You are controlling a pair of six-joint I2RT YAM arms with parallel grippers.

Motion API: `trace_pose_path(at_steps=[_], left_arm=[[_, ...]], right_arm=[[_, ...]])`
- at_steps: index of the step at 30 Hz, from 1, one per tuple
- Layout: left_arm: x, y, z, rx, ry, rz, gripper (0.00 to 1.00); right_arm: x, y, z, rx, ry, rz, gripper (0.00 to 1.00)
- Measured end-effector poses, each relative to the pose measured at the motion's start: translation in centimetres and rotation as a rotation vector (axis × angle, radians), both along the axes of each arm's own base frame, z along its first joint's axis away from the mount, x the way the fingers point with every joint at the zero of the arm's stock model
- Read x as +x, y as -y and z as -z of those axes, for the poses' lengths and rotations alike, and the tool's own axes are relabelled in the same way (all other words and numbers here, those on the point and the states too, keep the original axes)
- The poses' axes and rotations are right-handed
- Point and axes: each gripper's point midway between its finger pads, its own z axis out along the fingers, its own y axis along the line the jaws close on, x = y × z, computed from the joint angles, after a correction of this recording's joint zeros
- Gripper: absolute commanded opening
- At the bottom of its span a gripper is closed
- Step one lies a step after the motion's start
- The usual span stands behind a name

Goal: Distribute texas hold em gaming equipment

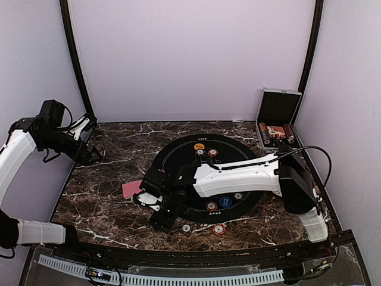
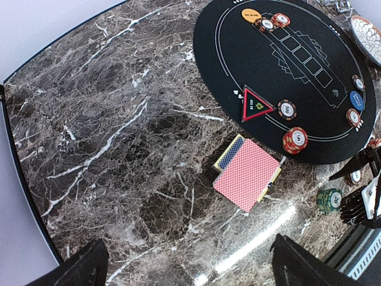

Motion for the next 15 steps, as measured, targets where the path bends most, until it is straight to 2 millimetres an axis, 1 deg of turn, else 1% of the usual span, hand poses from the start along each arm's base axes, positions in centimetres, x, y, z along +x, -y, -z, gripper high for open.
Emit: trace_pose_path(at_steps=[6, 10, 15], left_arm=[[-0.01, -0.01, -0.03, 0.001, 0.001, 0.000, 0.99], [-0.01, -0.01, -0.03, 0.001, 0.001, 0.000, 0.99], [-0.01, -0.01, -0.03, 0.001, 0.001, 0.000, 0.99]], right_arm=[[-0.35, -0.09, 0.19, -0.005, 0.009, -0.012, 0.69], [-0.39, -0.03, 0.70, -0.015, 0.007, -0.014, 0.68], [-0.40, 0.00, 1.09, -0.021, 0.005, -0.014, 0.64]])
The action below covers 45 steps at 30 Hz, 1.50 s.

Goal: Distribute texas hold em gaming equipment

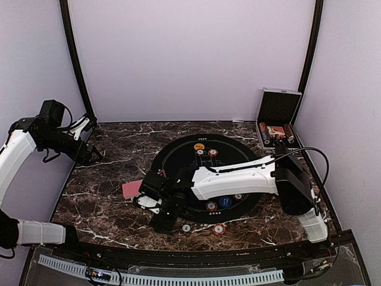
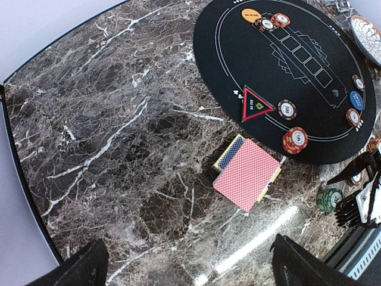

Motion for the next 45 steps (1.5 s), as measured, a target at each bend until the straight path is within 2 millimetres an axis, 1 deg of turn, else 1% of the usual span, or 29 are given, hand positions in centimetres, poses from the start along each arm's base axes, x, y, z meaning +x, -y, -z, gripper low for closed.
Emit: trace_pose_path(at_steps=[9, 20, 26, 34, 39, 41, 43, 45], left_arm=[[0.0, 0.0, 0.0, 0.003, 0.004, 0.004, 0.99], [0.0, 0.0, -0.1, 0.004, 0.005, 0.004, 0.99], [-0.1, 0.0, -0.2, 0.005, 0.009, 0.004, 0.99], [-0.1, -0.1, -0.2, 0.006, 0.010, 0.004, 0.99], [-0.1, -0.1, -0.2, 0.006, 0.010, 0.003, 0.99], [-0.1, -0.1, -0.2, 0.007, 0.010, 0.003, 0.99], [-0.1, -0.1, -0.2, 0.007, 0.010, 0.003, 0.99], [-0.1, -0.1, -0.2, 0.007, 0.010, 0.003, 0.99]], right_arm=[[0.0, 0.0, 0.3, -0.003, -0.001, -0.003, 0.52], [0.0, -0.1, 0.5, -0.003, 0.001, -0.005, 0.26], [0.1, -0.1, 0.5, -0.004, 0.005, -0.005, 0.20], [0.5, -0.2, 0.0, -0.003, 0.032, 0.003, 0.18], [0.9, 0.2, -1.0, -0.004, 0.057, 0.011, 0.15], [1.4, 0.4, -1.9, 0.005, 0.065, 0.020, 0.14], [2.0, 0.5, -3.2, 0.026, 0.073, 0.032, 0.14], [3.1, 0.8, -4.8, 0.055, 0.081, 0.057, 0.13]])
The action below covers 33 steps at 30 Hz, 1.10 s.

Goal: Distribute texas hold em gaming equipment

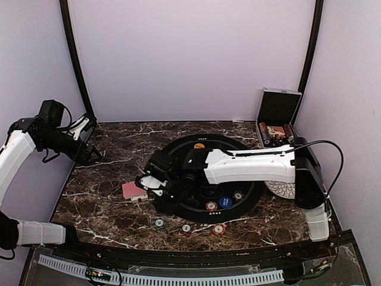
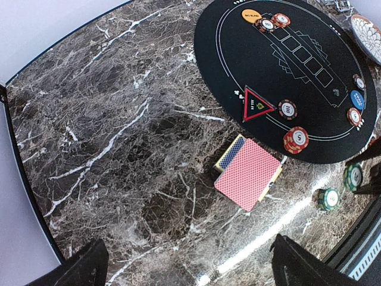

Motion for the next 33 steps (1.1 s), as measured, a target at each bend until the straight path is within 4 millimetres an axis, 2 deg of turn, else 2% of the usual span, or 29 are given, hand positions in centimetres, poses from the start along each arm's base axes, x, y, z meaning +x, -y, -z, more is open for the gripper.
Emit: trace_pose_path(at_steps=[2, 5, 10, 13, 16, 22, 26, 33], left_arm=[[0.0, 0.0, 0.0, 0.000, 0.000, 0.000, 0.99], [0.0, 0.0, 0.0, 0.002, 0.000, -0.002, 0.99], [0.0, -0.1, 0.0, 0.006, 0.000, -0.003, 0.99], [0.0, -0.1, 0.0, 0.006, 0.000, -0.004, 0.99], [0.0, -0.1, 0.1, 0.007, -0.001, -0.004, 0.99], [0.0, -0.1, 0.1, 0.007, -0.001, -0.003, 0.99], [0.0, -0.1, 0.1, 0.009, 0.000, -0.001, 0.99], [-0.1, -0.1, 0.6, 0.010, -0.010, 0.002, 0.99]], right_arm=[[1.5, 0.4, -1.4, 0.026, 0.007, 0.032, 0.13], [4.9, 1.7, -2.9, 0.055, 0.021, 0.111, 0.13], [10.0, 4.1, -3.0, 0.050, 0.038, 0.230, 0.12], [11.6, 4.8, -2.7, 0.043, 0.043, 0.268, 0.12], [12.6, 4.2, -1.9, 0.041, 0.044, 0.282, 0.11], [14.2, 3.4, 1.3, 0.009, 0.028, 0.307, 0.10], [16.1, 3.5, 3.2, -0.003, 0.017, 0.349, 0.10], [19.5, 3.5, 4.3, 0.024, 0.016, 0.426, 0.11]])
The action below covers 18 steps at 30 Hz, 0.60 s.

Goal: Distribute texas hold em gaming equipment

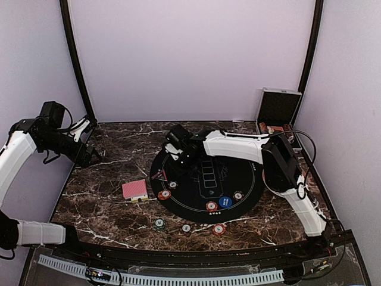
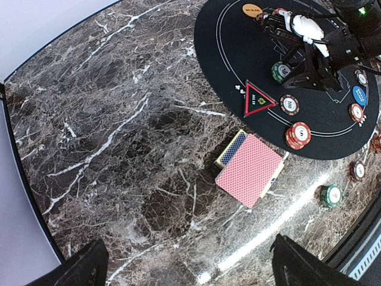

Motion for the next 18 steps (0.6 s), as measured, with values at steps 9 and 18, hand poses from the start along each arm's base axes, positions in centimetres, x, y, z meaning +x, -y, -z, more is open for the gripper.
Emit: trace_pose_path(at_steps=[9, 18], left_arm=[[0.0, 0.0, 0.1, 0.000, -0.003, 0.001, 0.99], [0.0, 0.0, 0.1, 0.001, -0.003, 0.000, 0.99]], right_arm=[[0.9, -0.5, 2.0, 0.004, -0.022, 0.023, 0.15], [1.3, -1.5, 1.8, 0.039, -0.027, 0.023, 0.48]])
